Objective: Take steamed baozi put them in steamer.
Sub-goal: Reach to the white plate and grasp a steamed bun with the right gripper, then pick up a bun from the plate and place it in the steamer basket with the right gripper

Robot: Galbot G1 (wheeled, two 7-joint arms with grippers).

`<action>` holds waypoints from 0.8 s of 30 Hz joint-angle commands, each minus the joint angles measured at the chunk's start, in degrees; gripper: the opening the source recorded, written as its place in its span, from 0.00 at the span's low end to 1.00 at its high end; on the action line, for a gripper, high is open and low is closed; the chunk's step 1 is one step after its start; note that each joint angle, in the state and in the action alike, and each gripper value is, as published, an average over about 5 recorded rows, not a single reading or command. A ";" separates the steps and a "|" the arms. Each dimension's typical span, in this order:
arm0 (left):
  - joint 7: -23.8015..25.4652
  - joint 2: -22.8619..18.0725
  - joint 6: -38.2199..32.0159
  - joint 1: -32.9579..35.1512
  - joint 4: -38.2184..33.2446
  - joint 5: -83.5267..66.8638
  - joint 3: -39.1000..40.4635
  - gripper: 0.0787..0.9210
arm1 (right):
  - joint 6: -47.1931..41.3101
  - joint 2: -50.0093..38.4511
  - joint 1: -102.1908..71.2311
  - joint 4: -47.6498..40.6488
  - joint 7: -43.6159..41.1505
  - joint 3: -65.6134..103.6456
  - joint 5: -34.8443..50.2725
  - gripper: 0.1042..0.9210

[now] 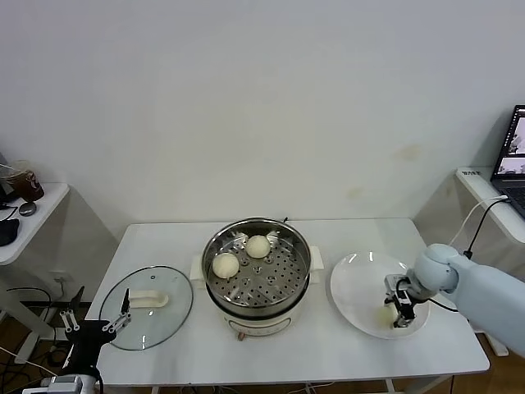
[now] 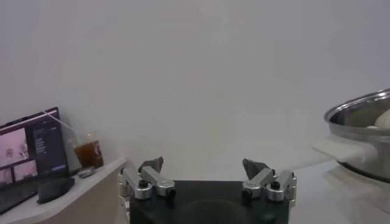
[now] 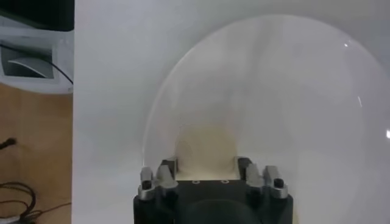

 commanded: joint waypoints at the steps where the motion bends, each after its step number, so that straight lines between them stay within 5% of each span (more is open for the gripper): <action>1: -0.04 0.00 -0.02 0.00 -0.23 -0.07 -0.02 0.88 | 0.04 -0.87 2.80 0.60 -0.80 -0.12 0.94 0.45; 12: 0.00 0.64 0.06 -1.04 0.05 -0.32 0.55 0.88 | 2.34 -1.28 32.20 3.38 -6.69 -9.00 13.08 0.44; 24: 0.01 1.31 -0.02 -1.19 -0.43 -0.56 0.48 0.88 | 10.56 19.22 56.36 8.66 -0.35 -28.77 25.09 0.44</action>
